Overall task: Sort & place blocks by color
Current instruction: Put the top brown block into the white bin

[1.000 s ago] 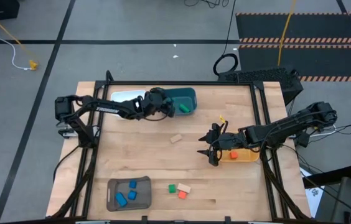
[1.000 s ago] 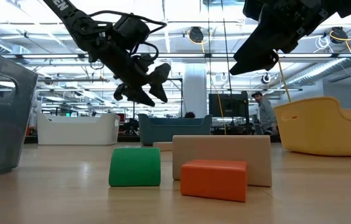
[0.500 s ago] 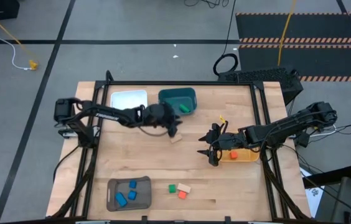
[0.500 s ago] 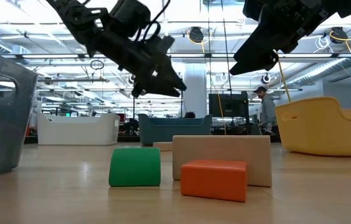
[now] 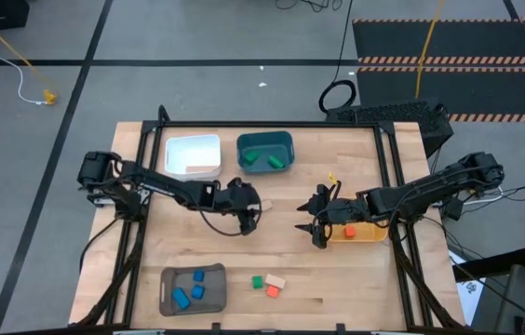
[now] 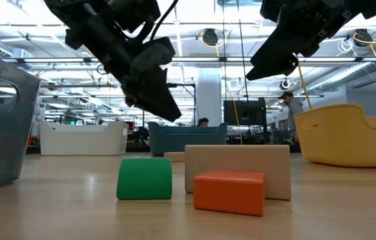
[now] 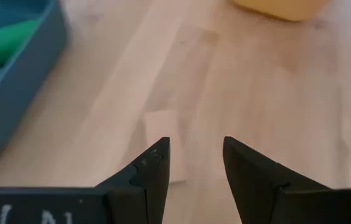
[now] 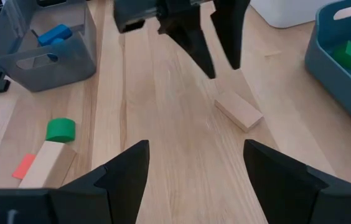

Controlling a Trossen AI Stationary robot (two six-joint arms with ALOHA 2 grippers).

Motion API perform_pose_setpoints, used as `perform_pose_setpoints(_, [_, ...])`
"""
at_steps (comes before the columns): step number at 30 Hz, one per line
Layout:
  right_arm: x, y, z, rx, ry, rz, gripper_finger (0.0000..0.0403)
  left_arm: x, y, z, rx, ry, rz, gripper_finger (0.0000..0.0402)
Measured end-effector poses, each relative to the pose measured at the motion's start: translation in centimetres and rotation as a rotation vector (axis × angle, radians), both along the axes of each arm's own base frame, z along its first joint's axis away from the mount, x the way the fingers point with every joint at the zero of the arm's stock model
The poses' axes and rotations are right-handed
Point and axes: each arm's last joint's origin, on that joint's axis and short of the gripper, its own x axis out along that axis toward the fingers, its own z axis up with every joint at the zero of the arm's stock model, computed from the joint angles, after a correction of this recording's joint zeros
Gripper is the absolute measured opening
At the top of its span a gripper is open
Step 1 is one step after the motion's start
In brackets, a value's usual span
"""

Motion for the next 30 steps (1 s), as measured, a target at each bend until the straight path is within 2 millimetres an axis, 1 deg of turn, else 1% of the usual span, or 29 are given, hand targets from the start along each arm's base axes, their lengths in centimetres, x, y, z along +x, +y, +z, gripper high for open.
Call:
perform_pose_setpoints(5, [0.0, 0.0, 0.0, 0.0, 0.0, 0.0, 0.0251, -0.1, 0.0, -0.1, -0.017, 0.003, 0.033, 0.0183])
perform_pose_setpoints(8, [0.0, 0.0, 0.0, 0.0, 0.0, 0.0, 0.0251, 0.0, 0.0, -0.6, -0.011, 0.024, 0.029, 0.0209])
perform_pose_setpoints(14, [0.0, 0.0, 0.0, 0.0, 0.001, 0.0, 0.0251, 0.6, -0.1, -2.9, -0.029, 0.075, 0.052, 0.0249])
perform_pose_setpoints(18, [0.0, 0.0, 0.0, 0.0, 0.001, 0.0, 0.0251, 0.8, 0.3, -3.4, -0.019, 0.079, 0.069, 0.0258])
perform_pose_setpoints(22, [0.0, 0.0, 0.0, 0.0, 0.001, 0.0, 0.0251, 1.0, 0.9, -3.9, -0.006, 0.081, 0.081, 0.026])
perform_pose_setpoints(30, [0.0, 0.0, 0.0, -0.004, 0.001, 0.002, 0.0251, 1.4, 1.5, -6.0, -0.008, 0.112, 0.102, 0.026])
